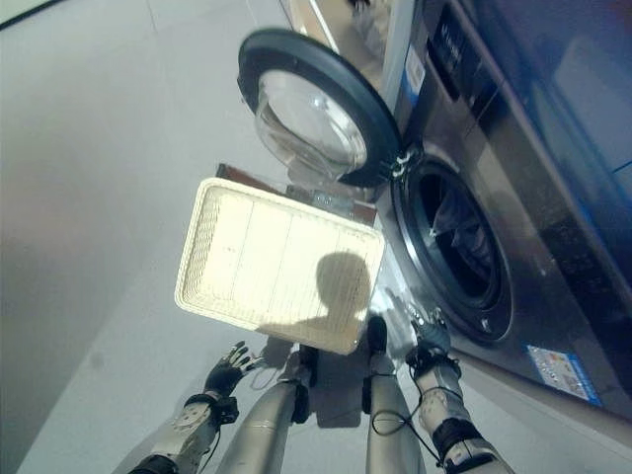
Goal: Put the clothes into the washing machine.
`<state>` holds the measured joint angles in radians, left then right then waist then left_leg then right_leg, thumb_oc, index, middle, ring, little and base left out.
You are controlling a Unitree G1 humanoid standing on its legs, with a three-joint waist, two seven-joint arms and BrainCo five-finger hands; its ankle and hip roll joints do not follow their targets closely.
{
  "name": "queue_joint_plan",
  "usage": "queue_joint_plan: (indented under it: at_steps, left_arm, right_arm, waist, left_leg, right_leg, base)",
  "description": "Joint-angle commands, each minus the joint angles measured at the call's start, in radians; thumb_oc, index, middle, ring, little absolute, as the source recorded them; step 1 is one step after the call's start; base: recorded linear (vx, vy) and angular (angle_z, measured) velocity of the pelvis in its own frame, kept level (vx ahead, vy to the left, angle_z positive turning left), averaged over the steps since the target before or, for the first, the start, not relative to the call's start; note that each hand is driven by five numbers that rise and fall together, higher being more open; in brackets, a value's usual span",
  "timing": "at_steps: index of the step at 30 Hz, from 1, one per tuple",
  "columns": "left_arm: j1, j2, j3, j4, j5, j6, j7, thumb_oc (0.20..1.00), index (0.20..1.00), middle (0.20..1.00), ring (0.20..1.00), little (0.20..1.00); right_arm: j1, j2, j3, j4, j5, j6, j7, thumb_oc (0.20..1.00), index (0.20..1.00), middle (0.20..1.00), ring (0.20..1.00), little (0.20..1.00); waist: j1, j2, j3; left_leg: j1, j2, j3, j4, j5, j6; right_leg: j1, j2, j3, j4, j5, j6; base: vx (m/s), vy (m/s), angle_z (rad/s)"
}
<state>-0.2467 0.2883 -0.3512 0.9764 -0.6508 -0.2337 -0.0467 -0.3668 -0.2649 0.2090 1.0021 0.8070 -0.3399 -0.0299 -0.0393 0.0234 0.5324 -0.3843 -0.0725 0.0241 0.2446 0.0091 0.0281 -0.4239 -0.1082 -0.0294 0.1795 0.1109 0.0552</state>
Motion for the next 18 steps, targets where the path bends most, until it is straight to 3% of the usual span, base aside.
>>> queue_joint_plan:
  at_steps: [1, 2, 8, 9, 18]
  left_arm:
    - [0.046, 0.012, 0.046, 0.023, 0.010, 0.001, -0.066, 1.000, 1.000, 1.000, 1.000, 1.000]
    - [0.066, 0.010, 0.061, 0.076, 0.035, 0.005, -0.099, 1.000, 1.000, 1.000, 1.000, 1.000]
    - [0.114, -0.013, 0.102, 0.145, 0.070, 0.022, -0.136, 1.000, 1.000, 1.000, 1.000, 1.000]
    - [0.129, -0.027, 0.113, 0.170, 0.118, 0.044, -0.144, 1.000, 1.000, 1.000, 1.000, 1.000]
    - [0.146, -0.057, 0.081, 0.234, 0.277, 0.121, -0.151, 1.000, 1.000, 1.000, 1.000, 1.000]
  right_arm:
    - [0.031, -0.055, 0.020, 0.004, -0.170, 0.039, 0.019, 1.000, 1.000, 1.000, 1.000, 1.000]
    - [0.067, -0.060, 0.032, 0.094, -0.264, 0.063, 0.058, 1.000, 1.000, 1.000, 1.000, 1.000]
    - [0.153, -0.052, 0.033, 0.192, -0.451, 0.135, 0.100, 1.000, 1.000, 1.000, 1.000, 1.000]
    - [0.187, -0.042, 0.053, 0.219, -0.561, 0.157, 0.100, 1.000, 1.000, 1.000, 1.000, 1.000]
    - [0.225, 0.003, 0.120, 0.208, -0.654, 0.236, 0.116, 1.000, 1.000, 1.000, 1.000, 1.000]
  waist:
    - [0.014, 0.009, -0.025]
    - [0.021, -0.005, -0.073]
    - [0.028, -0.026, -0.176]
    - [0.034, -0.032, -0.227]
    - [0.035, -0.040, -0.366]
  left_leg:
    - [0.073, -0.002, 0.027, -0.023, -0.031, -0.051]
    - [0.120, 0.001, 0.027, -0.042, -0.043, -0.057]
    - [0.247, 0.007, 0.015, -0.135, -0.038, -0.067]
    - [0.301, 0.011, 0.012, -0.178, -0.037, -0.069]
    - [0.448, 0.032, 0.010, -0.291, -0.026, -0.066]
  right_leg:
    - [0.068, 0.038, -0.053, 0.021, -0.065, 0.023]
    - [0.126, 0.035, -0.054, -0.022, -0.061, 0.029]
    - [0.271, 0.042, -0.066, -0.130, -0.048, 0.038]
    - [0.325, 0.048, -0.077, -0.167, -0.045, 0.042]
    - [0.458, 0.083, -0.074, -0.202, -0.079, 0.034]
  base:
    - [0.13, -0.017, 0.00]
    - [0.15, -0.028, -0.01]
    - [0.16, -0.038, 0.01]
    - [0.15, -0.047, 0.03]
    - [0.11, -0.039, 0.02]
